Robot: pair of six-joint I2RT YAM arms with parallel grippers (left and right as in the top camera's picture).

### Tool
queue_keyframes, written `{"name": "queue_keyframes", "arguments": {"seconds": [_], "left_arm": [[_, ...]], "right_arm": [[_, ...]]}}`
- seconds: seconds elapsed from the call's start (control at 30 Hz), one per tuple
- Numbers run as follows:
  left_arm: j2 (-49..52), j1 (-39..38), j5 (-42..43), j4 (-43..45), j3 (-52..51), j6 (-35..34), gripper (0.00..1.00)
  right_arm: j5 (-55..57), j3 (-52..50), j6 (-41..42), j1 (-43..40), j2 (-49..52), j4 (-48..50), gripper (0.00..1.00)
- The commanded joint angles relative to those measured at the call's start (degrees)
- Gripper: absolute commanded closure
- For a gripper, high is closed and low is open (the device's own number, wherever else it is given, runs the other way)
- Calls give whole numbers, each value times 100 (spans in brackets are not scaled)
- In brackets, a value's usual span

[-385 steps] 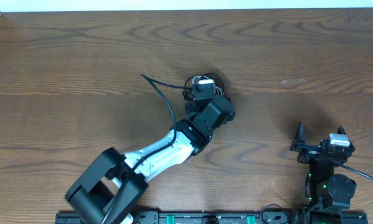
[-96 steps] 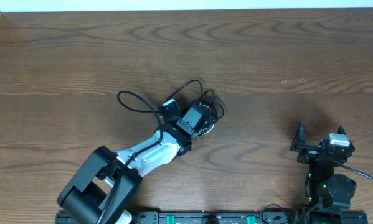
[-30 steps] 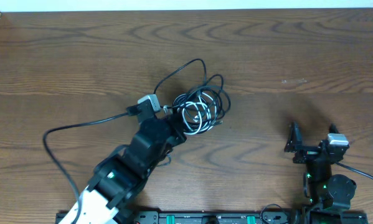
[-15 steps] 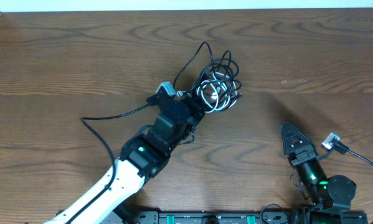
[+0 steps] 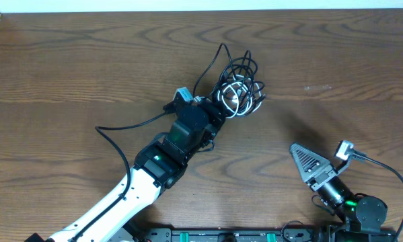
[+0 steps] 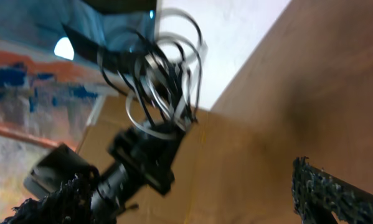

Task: Untangle cables
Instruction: 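Move the right gripper toward the held bundle under the left gripper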

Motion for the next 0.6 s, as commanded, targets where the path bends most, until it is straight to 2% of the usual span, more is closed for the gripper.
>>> {"name": "queue_keyframes", "arguments": {"seconds": [0.0, 0.1, 0.13, 0.27, 0.33, 0.4, 0.43, 0.57], "left_arm": [[-26, 20, 140, 153, 35, -46, 89], [-26, 20, 448, 258, 37, 299, 88], [-26, 20, 520, 269, 37, 398, 89], [-26, 20, 754, 267, 37, 426, 89], [-26, 17, 852, 264, 35, 428, 90], [-26, 17, 946, 262, 37, 426, 89], [-26, 17, 1025, 264, 37, 426, 92], [-26, 17, 1163, 267, 37, 599, 92]], "right_arm": [[-52, -4, -245, 39, -4, -149, 1], [221, -7, -107, 50, -4, -83, 2], [315, -7, -199, 50, -4, -70, 10], [448, -7, -225, 50, -4, 35, 19], [555, -7, -221, 50, -4, 57, 29], [688, -7, -35, 50, -4, 55, 34], [726, -7, 170, 52, -4, 61, 36], [671, -7, 424, 212, -4, 223, 37]]}}
